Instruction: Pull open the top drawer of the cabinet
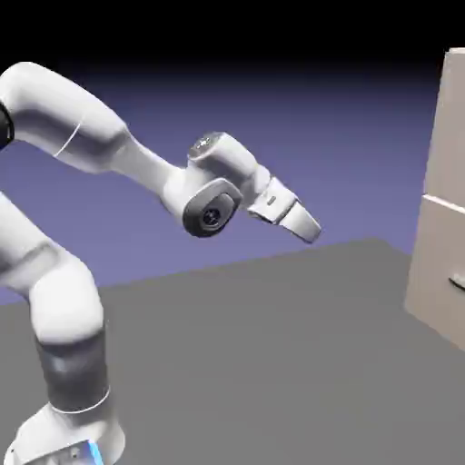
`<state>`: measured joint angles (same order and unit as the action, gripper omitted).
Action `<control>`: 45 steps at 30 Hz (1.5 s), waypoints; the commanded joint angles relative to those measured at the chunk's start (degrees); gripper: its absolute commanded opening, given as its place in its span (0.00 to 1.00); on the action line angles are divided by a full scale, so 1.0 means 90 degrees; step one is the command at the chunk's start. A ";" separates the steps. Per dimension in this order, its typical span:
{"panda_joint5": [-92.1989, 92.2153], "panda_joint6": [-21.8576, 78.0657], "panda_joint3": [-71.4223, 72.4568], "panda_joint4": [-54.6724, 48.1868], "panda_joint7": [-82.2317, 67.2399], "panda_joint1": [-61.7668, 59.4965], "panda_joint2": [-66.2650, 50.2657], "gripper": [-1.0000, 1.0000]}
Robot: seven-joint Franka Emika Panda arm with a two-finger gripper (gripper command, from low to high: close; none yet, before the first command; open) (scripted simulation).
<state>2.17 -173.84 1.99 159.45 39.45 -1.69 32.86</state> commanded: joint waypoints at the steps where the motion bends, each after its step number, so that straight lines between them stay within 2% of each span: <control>1: 0.0200 0.0015 0.0184 -0.0143 -0.0277 -0.0220 0.0019 0.50; 45: 0.9010 0.0681 0.8271 -0.6424 -1.2459 -0.9870 0.0848 0.50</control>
<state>83.26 -167.71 76.43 101.64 -72.68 -90.52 40.50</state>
